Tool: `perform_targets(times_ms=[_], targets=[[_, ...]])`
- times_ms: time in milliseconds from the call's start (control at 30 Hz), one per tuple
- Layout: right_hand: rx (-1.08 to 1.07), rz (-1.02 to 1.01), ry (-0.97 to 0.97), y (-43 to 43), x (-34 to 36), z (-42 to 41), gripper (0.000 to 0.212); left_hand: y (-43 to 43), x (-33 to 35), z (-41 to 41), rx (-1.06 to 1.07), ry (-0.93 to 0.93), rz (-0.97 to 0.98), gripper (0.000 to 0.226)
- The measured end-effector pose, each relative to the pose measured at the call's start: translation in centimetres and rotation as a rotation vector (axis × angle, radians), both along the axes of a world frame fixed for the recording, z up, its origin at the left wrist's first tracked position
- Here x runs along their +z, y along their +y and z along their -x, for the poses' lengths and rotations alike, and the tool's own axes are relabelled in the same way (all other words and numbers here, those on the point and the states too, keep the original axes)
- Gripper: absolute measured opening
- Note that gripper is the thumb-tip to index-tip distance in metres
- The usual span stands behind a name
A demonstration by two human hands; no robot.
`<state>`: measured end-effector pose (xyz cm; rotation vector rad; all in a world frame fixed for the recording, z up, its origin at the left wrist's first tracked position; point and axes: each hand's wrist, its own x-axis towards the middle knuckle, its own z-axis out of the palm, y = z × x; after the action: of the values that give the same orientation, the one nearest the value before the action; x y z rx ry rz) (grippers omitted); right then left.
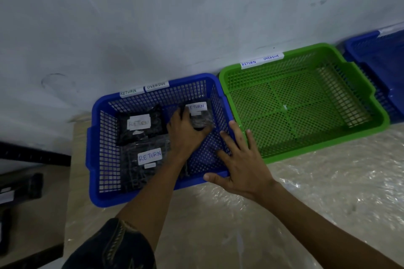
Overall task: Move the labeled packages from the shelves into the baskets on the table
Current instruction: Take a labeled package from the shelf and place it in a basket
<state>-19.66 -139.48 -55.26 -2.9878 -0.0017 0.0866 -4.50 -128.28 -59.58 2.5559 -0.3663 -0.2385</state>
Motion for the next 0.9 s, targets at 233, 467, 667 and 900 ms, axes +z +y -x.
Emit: perform_targets(times_ms=[233,467,667,900], targets=[[-0.018,-0.014,-0.020,0.1,-0.2,0.0,0.084,-0.4,-0.7,0.1,0.045,-0.031,-0.037,0.090],[-0.022,-0.017,-0.037,0.1,-0.4,0.2,0.083,-0.2,-0.5,0.1,0.051,-0.073,-0.058,0.099],[-0.013,0.003,-0.043,0.1,-0.2,0.2,0.082,0.3,0.8,0.0,-0.034,-0.095,-0.010,0.101],[0.019,0.057,0.021,0.3,1.0,0.0,0.089,3.1,4.1,0.7,-0.191,0.057,0.118,0.052]])
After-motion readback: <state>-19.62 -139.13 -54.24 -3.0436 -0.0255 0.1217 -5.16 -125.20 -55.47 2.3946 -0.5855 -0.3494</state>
